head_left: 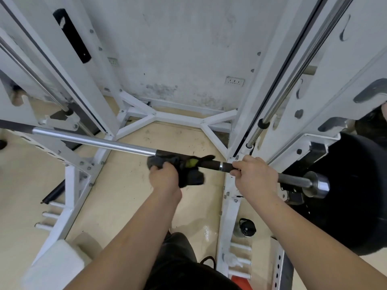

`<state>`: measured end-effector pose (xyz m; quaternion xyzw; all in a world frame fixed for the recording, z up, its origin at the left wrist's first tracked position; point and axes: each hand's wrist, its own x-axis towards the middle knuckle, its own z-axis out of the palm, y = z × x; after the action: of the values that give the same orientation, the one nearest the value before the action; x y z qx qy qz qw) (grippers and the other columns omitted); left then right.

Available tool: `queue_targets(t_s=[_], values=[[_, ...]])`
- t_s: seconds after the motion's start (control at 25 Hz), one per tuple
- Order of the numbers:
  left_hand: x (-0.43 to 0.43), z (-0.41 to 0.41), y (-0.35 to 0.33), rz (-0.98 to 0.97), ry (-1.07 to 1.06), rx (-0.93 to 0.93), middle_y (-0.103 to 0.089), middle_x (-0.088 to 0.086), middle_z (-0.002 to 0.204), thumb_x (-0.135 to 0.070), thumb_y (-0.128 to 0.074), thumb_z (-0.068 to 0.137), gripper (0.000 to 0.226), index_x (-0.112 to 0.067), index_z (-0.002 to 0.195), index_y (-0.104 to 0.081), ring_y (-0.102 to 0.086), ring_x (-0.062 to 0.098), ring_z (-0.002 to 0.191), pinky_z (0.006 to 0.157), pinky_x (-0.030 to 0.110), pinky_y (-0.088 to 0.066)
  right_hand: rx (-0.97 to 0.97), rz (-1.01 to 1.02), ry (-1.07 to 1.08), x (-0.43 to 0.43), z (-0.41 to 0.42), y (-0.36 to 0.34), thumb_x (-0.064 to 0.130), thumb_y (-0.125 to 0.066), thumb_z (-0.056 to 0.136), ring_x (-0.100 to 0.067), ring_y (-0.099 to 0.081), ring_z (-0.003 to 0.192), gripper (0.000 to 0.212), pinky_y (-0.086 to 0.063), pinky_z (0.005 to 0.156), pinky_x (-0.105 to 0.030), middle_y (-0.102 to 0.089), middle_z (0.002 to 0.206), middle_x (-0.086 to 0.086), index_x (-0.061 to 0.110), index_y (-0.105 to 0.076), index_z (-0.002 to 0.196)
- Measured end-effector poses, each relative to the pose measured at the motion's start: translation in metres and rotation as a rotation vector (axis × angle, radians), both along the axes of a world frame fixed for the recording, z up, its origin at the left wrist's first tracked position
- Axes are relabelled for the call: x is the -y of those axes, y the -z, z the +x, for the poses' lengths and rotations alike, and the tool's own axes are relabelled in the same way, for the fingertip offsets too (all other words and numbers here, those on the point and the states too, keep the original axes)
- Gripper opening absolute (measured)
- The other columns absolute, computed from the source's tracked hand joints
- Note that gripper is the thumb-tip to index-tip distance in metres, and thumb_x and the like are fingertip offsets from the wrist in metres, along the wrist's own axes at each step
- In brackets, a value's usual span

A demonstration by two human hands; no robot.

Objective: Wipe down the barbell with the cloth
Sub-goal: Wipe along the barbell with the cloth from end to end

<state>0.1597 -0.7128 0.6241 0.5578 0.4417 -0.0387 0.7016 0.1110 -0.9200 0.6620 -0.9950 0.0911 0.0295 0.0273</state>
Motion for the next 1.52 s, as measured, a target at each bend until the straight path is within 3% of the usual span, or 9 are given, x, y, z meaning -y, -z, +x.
queue_targets(t_s=[0.12, 0.32, 0.52, 0.88, 1.0, 1.08, 1.24, 1.36, 1.52], values=[[0.027, -0.020, -0.010, -0.210, 0.332, -0.095, -0.076, 0.017, 0.108, -0.009, -0.057, 0.102, 0.014, -0.010, 0.112, -0.067, -0.074, 0.037, 0.096, 0.091, 0.057, -0.060, 0.035, 0.007, -0.013, 0.002, -0.003, -0.003, 0.038, -0.053, 0.101, -0.015, -0.052, 0.093, 0.020, -0.032, 0.058, -0.027, -0.056, 0.093, 0.009, 0.034, -0.072, 0.105], [0.030, -0.013, -0.003, -0.231, 0.098, -0.008, -0.073, 0.016, 0.112, -0.004, -0.059, 0.099, 0.015, -0.010, 0.111, -0.065, -0.072, 0.039, 0.102, 0.093, 0.059, -0.058, 0.171, 0.357, 0.123, 0.025, -0.037, -0.011, 0.028, -0.065, 0.095, -0.016, -0.058, 0.100, 0.018, -0.048, 0.067, -0.032, -0.065, 0.100, 0.009, 0.027, -0.077, 0.109], [0.084, -0.044, -0.023, -0.291, 0.421, -0.128, -0.077, 0.015, 0.104, -0.008, -0.063, 0.099, 0.014, -0.009, 0.111, -0.068, -0.075, 0.035, 0.095, 0.090, 0.053, -0.062, 0.174, 0.195, 0.238, 0.056, -0.074, 0.000, 0.026, -0.074, 0.087, -0.020, -0.059, 0.104, 0.015, -0.044, 0.065, -0.030, -0.063, 0.099, 0.005, 0.020, -0.079, 0.100], [0.107, -0.047, -0.030, -0.214, 0.454, -0.113, -0.076, 0.011, 0.105, -0.014, -0.066, 0.097, 0.017, -0.011, 0.114, -0.068, -0.074, 0.032, 0.097, 0.089, 0.052, -0.062, 0.058, 0.216, 0.271, 0.081, -0.083, -0.005, 0.020, -0.068, 0.087, -0.018, -0.058, 0.114, 0.030, -0.053, 0.077, -0.033, -0.066, 0.113, 0.010, 0.024, -0.076, 0.116], [0.078, -0.046, -0.050, 0.071, 0.618, 0.127, -0.071, 0.008, 0.083, -0.016, -0.065, 0.094, 0.019, 0.002, 0.094, -0.068, -0.068, 0.026, 0.078, 0.072, 0.038, -0.056, -0.004, 0.192, 0.257, 0.081, -0.084, -0.007, 0.024, -0.067, 0.088, -0.017, -0.055, 0.118, 0.035, -0.053, 0.080, -0.034, -0.062, 0.119, 0.010, 0.025, -0.071, 0.122], [0.061, -0.039, -0.068, 0.502, 0.835, 0.436, -0.062, 0.004, 0.075, -0.021, -0.067, 0.091, 0.022, 0.000, 0.088, -0.064, -0.056, 0.020, 0.070, 0.064, 0.034, -0.046, -0.039, 0.147, 0.240, 0.076, -0.083, -0.009, 0.023, -0.065, 0.089, -0.018, -0.053, 0.120, 0.037, -0.051, 0.082, -0.034, -0.060, 0.123, 0.009, 0.024, -0.068, 0.126], [0.064, -0.016, -0.060, 1.408, 1.363, 0.822, -0.061, -0.006, 0.105, -0.033, -0.066, 0.091, 0.020, -0.026, 0.110, -0.070, -0.058, 0.021, 0.094, 0.068, 0.035, -0.049, -0.039, 0.096, 0.279, 0.075, -0.084, -0.011, 0.019, -0.061, 0.089, -0.019, -0.052, 0.121, 0.037, -0.047, 0.079, -0.031, -0.060, 0.123, 0.006, 0.024, -0.067, 0.126], [0.062, -0.006, -0.029, 1.484, 1.519, 0.823, -0.061, 0.000, 0.114, -0.027, -0.071, 0.090, 0.023, -0.025, 0.113, -0.070, -0.061, 0.031, 0.093, 0.081, 0.046, -0.049, -0.010, 0.154, 0.307, 0.079, -0.090, -0.008, 0.022, -0.062, 0.092, -0.019, -0.050, 0.124, 0.034, -0.051, 0.077, -0.033, -0.058, 0.125, 0.004, 0.021, -0.065, 0.126], [0.105, -0.002, -0.020, 1.414, 1.633, 0.956, -0.069, 0.006, 0.100, -0.005, -0.076, 0.080, 0.025, -0.016, 0.103, -0.071, -0.063, 0.037, 0.079, 0.070, 0.044, -0.051, -0.001, 0.130, 0.335, 0.078, -0.088, -0.006, 0.019, -0.065, 0.090, -0.021, -0.054, 0.117, 0.024, -0.043, 0.069, -0.028, -0.063, 0.116, 0.002, 0.018, -0.071, 0.113]])
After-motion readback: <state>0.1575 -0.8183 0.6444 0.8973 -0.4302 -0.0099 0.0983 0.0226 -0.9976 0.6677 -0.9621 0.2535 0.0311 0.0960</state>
